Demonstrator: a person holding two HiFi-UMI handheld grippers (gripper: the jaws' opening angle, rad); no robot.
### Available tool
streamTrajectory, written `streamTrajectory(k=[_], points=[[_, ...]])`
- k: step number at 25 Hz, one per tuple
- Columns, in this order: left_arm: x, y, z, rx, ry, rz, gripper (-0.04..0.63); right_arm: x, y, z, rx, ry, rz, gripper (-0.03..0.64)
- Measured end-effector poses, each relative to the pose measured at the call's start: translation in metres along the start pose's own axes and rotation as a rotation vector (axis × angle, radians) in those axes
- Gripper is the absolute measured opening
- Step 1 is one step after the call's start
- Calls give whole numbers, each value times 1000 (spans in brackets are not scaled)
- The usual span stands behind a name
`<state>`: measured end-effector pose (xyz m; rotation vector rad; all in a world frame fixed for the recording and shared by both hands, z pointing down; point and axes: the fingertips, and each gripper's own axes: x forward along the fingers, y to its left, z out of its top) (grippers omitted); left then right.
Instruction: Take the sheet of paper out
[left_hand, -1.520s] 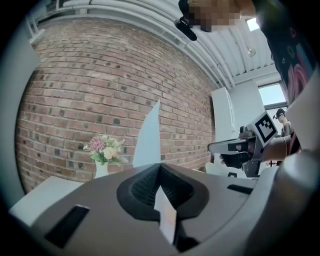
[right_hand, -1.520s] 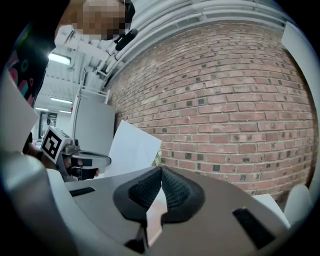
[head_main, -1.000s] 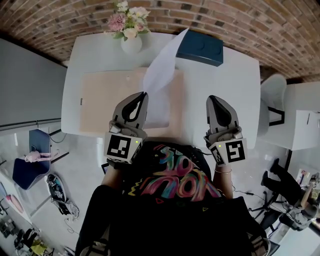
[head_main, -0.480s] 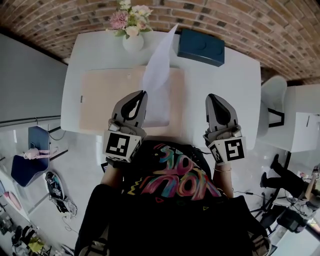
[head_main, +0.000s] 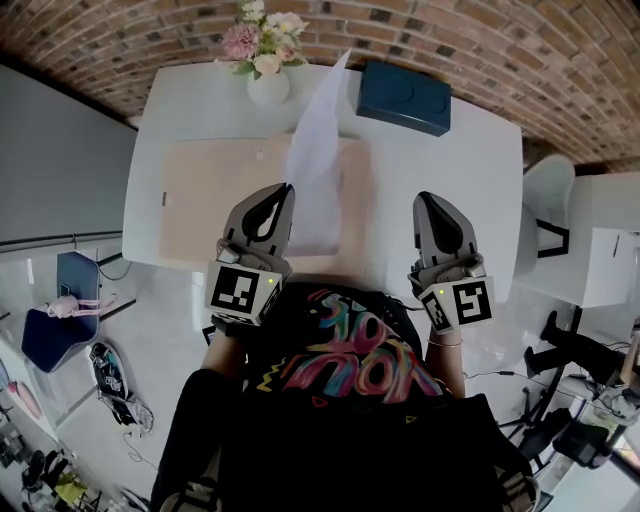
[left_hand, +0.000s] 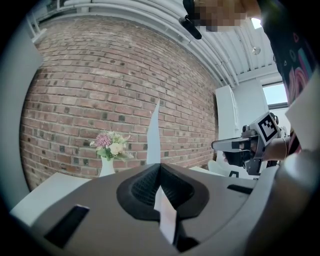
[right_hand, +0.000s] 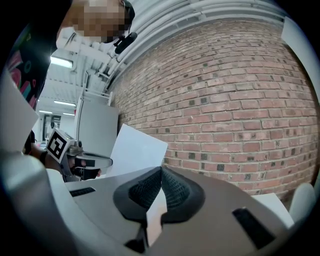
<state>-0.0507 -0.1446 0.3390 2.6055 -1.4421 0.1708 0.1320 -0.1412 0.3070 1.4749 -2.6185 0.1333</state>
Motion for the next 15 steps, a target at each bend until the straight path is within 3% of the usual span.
streamTrajectory(k=[15], points=[[-3, 2, 3, 10, -10, -12, 23, -2, 3, 4, -25, 0, -11, 15]])
